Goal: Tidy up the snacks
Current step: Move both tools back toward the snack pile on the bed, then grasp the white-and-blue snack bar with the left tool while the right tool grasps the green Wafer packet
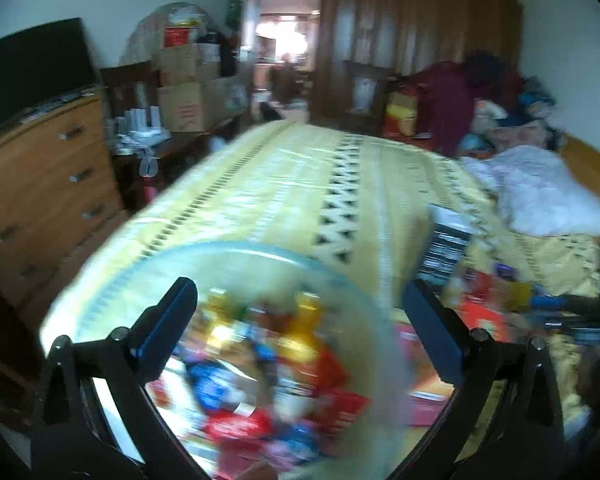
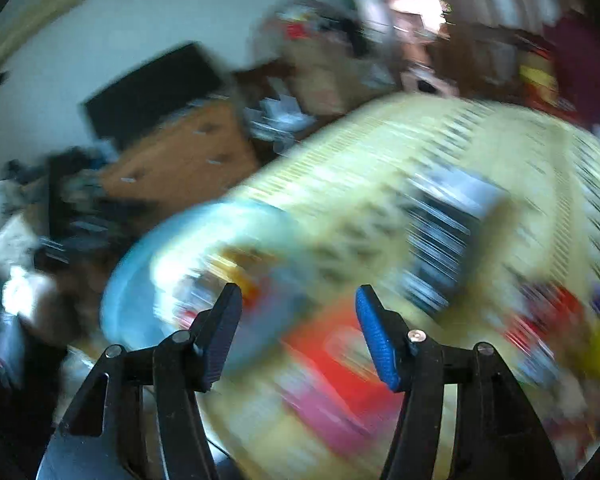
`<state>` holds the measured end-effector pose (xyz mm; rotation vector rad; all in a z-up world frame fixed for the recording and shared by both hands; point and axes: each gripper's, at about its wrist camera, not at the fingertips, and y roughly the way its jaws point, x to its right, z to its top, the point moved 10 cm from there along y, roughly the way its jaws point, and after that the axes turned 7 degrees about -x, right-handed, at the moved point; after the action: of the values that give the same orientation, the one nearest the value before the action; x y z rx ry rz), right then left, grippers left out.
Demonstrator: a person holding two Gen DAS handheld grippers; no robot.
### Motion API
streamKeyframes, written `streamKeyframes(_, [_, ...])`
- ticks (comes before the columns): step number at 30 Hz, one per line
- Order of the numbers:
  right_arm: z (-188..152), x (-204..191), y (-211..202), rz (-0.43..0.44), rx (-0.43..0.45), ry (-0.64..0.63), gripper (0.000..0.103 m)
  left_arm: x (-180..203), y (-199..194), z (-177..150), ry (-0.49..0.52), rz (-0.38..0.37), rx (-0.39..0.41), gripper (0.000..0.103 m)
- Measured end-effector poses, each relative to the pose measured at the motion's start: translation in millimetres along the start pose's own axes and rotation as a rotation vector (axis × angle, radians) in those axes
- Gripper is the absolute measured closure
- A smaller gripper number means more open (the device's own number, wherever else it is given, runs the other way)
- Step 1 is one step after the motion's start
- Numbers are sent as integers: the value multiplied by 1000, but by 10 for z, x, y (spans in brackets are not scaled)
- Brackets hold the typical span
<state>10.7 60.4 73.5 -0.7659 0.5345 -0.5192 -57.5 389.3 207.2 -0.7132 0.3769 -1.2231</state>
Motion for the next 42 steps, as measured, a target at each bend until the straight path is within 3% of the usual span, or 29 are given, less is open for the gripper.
streamKeyframes(2, [-302,731,73,-139,-70,84,40,257,17,-72,8,-48,-7,0])
streamKeyframes(5, [-749,1857,243,-243,-191,291,43,723,47,-157,53,-131,-26,0])
streamKeyframes(7, [-827,2235,342,-293,-219,324,50,993,56,-183,92,-163,-30,0])
streamKeyframes(9, [-808,2504,506,-325,-249,322,50,1190,62,-193,126,-187,-32,0])
streamKeyframes(12, [-810,2705,787,-299,-283,364,46,1436,122,-253,166,-204,-55,0])
streamKeyframes(14, [-887,2739,961,-257,-319,381,34,1562,164,-338,178,-211,-77,0])
streamKeyframes(18, [-1040,2347,1082,-198,-384,286,32,1786,192,-514,193,-236,-114,0])
streamKeyframes(22, [-1195,1774,884,-37,-412,149,33,2020,182,-700,217,-263,-151,0])
streamKeyframes(24, [-1192,1604,621,-19,-360,104,35,2145,181,-803,227,-283,-172,0])
streamKeyframes(28, [-998,1564,-262,-14,-104,154,34,2543,269,-1107,300,-344,-230,0])
streamKeyframes(31, [-1193,1667,-648,-74,-41,185,32,2775,441,-1368,324,-379,-302,0])
streamKeyframes(33, [-1451,1660,-678,-142,-96,117,32,2847,516,-1523,328,-393,-351,0])
streamKeyframes(36, [-1838,1549,-507,-233,-224,-81,32,2881,578,-1683,319,-408,-396,0])
streamKeyframes(38, [-1977,1589,-422,-311,-256,-194,32,2856,630,-1758,315,-392,-410,0])
streamKeyframes(42, [-2218,1589,-110,-359,-302,-325,32,2864,765,-1925,288,-386,-458,0])
